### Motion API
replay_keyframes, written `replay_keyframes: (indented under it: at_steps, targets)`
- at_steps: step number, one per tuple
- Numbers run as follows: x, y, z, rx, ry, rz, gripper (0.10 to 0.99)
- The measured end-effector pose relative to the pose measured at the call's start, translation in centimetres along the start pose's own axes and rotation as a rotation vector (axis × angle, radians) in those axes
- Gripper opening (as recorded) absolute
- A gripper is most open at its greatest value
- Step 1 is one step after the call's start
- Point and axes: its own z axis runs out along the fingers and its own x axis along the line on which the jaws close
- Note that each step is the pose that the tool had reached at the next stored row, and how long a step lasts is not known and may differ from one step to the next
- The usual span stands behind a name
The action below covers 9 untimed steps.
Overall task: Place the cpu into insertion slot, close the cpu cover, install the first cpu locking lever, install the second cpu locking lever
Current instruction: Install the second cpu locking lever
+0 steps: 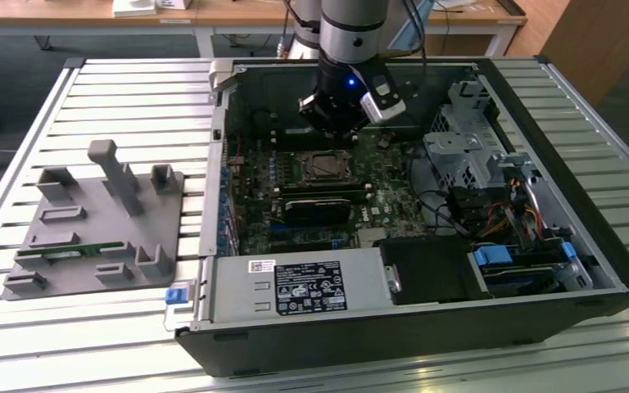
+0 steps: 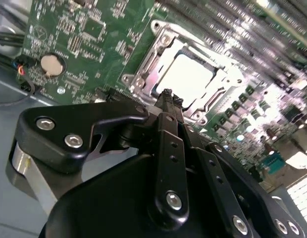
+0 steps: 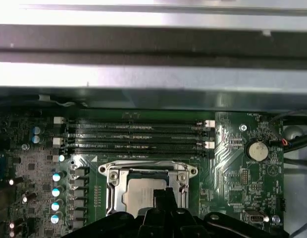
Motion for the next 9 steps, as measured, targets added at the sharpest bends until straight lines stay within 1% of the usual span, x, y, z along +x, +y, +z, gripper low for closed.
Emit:
replay_keyframes:
  at_steps: [7, 9]
  targets:
    - [-0.02, -2.34, -0.11, 0.000, 0.0010, 0.000, 0.106]
    - [-0.02, -2.82, -0.12, 0.000, 0.0027, 0.000, 0.106]
